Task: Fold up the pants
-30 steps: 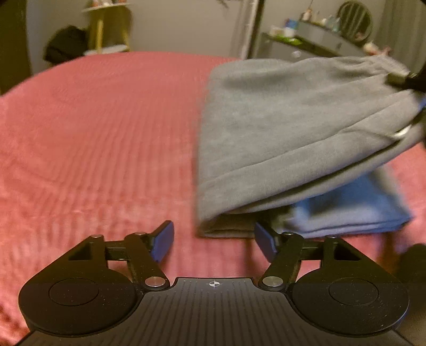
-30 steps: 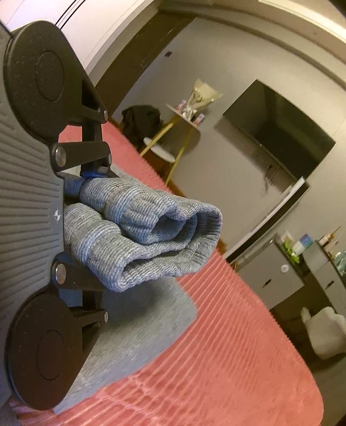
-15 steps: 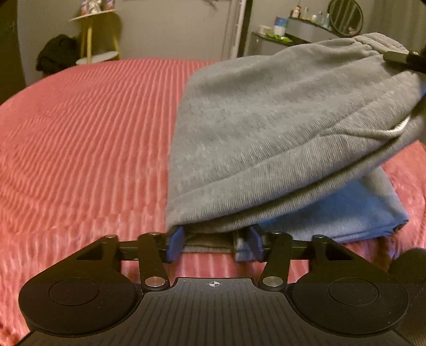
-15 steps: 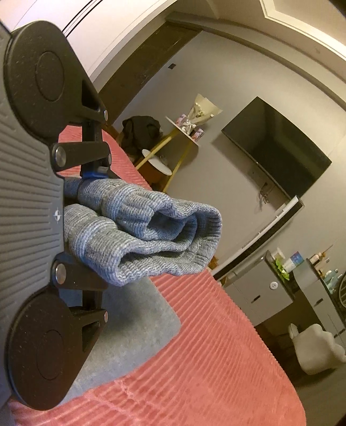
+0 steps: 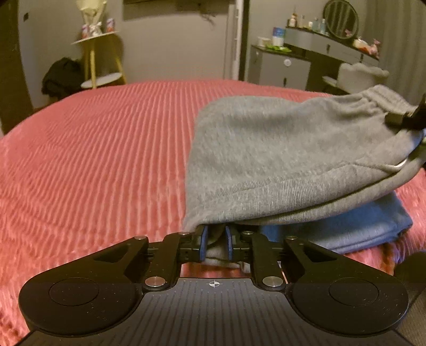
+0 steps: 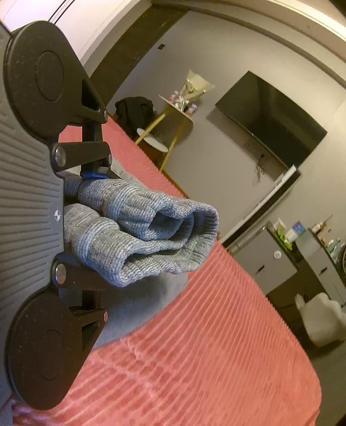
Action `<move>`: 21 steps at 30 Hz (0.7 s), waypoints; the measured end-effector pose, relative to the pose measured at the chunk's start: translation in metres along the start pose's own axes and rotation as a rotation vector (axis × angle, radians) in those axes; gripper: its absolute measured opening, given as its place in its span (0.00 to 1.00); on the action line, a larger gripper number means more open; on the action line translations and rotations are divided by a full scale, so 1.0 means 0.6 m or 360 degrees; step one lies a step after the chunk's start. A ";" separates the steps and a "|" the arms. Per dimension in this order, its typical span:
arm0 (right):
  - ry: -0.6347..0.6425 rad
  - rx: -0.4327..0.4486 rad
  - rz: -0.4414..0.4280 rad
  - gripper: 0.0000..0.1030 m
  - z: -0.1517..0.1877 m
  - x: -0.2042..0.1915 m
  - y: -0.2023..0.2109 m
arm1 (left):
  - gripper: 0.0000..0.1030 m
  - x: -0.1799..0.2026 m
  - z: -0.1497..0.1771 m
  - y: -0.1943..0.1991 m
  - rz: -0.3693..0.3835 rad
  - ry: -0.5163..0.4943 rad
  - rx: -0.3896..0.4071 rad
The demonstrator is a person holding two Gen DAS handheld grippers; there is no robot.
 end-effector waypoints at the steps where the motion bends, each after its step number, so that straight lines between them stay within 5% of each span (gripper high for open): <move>1: 0.0000 -0.0042 0.0022 0.46 0.005 0.011 -0.005 | 0.22 -0.001 0.005 -0.003 -0.0005 -0.0025 -0.0036; 6: -0.0194 -0.0267 0.0135 0.51 0.045 0.080 -0.019 | 0.29 -0.031 0.011 0.002 0.0030 0.0051 -0.0139; 8: -0.0247 -0.0290 0.0143 0.59 0.054 0.095 -0.015 | 0.40 -0.049 0.005 0.018 0.0025 0.0075 -0.0103; 9: -0.0241 -0.0271 0.0164 0.68 0.052 0.098 -0.008 | 0.43 -0.053 -0.001 0.027 0.0023 0.0083 -0.0071; 14: -0.0128 -0.0102 0.0210 0.70 0.015 0.107 0.022 | 0.53 -0.053 -0.049 0.032 0.0038 0.0119 0.0015; 21: -0.0060 -0.0134 0.0129 0.74 -0.007 0.110 0.006 | 0.71 0.021 -0.094 -0.038 0.0035 -0.0169 -0.0026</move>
Point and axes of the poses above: each gripper's, at about its wrist camera, not at the fingertips, and y roughly against the way its jaws point, x to its right, z to its underside, the point moved 8 cm from there along -y, roughly the way its jaws point, and after that the axes turned 12 degrees about y, right-handed, at the moved point
